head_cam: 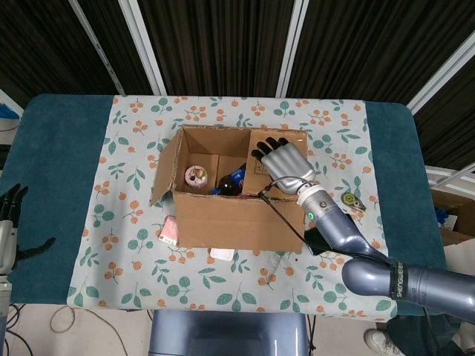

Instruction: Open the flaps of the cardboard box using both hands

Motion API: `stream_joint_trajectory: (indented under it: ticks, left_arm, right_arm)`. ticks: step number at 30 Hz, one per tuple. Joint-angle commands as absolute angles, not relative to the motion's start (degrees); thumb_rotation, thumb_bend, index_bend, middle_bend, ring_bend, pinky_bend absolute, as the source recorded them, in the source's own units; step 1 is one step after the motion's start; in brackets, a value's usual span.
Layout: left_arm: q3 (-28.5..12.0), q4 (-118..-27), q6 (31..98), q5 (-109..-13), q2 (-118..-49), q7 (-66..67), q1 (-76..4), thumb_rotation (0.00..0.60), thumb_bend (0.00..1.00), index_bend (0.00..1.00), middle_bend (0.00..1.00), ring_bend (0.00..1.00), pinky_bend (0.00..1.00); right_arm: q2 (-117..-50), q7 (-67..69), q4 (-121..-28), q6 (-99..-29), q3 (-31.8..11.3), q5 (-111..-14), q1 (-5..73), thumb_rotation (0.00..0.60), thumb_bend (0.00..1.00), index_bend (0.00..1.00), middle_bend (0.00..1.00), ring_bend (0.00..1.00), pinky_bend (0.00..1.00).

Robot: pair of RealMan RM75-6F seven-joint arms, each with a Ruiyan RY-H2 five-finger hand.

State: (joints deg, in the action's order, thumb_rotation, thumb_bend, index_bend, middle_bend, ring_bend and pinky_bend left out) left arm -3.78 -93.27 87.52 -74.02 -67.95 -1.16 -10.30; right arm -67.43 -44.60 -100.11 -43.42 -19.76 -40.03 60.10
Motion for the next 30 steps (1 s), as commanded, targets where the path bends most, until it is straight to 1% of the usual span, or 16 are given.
stream_joint_trajectory:
  ticks: [1, 6, 11, 21, 30]
  left_arm:
    - [-4.0, -93.3, 87.2, -74.1, -67.9, -1.4, -10.2, 0.600, 0.05, 0.00, 0.00, 0.00, 0.00]
    - [-4.3, -93.6, 86.3, -74.2, -67.6, -1.9, -10.0, 0.600, 0.05, 0.00, 0.00, 0.00, 0.00]
    - [-4.8, -93.8, 85.4, -74.1, -67.3, -2.6, -9.8, 0.600, 0.05, 0.00, 0.00, 0.00, 0.00]
    - [-5.6, -93.8, 84.7, -74.3, -67.1, -2.9, -9.4, 0.600, 0.05, 0.00, 0.00, 0.00, 0.00]
    - [-6.2, -94.0, 84.0, -74.1, -67.1, -2.7, -9.1, 0.600, 0.05, 0.00, 0.00, 0.00, 0.00]
  right_arm:
    - [-69.0, -45.9, -97.1, -40.4, -17.3, -41.1, 63.6, 0.600, 1.00, 0.29, 0.24, 0.18, 0.24]
    - [-71.4, -47.5, -93.5, -38.3, -14.5, -42.3, 67.5, 0.600, 1.00, 0.33, 0.25, 0.20, 0.24]
    - [-73.7, -46.5, -91.4, -38.0, -13.6, -42.6, 70.3, 0.600, 1.00, 0.33, 0.25, 0.20, 0.24]
    - [-75.0, -45.7, -89.2, -37.0, -10.4, -43.3, 73.5, 0.600, 1.00, 0.34, 0.25, 0.20, 0.24]
    - [-74.8, -47.8, -87.9, -36.6, -6.0, -45.1, 75.9, 0.600, 1.00, 0.39, 0.29, 0.20, 0.24]
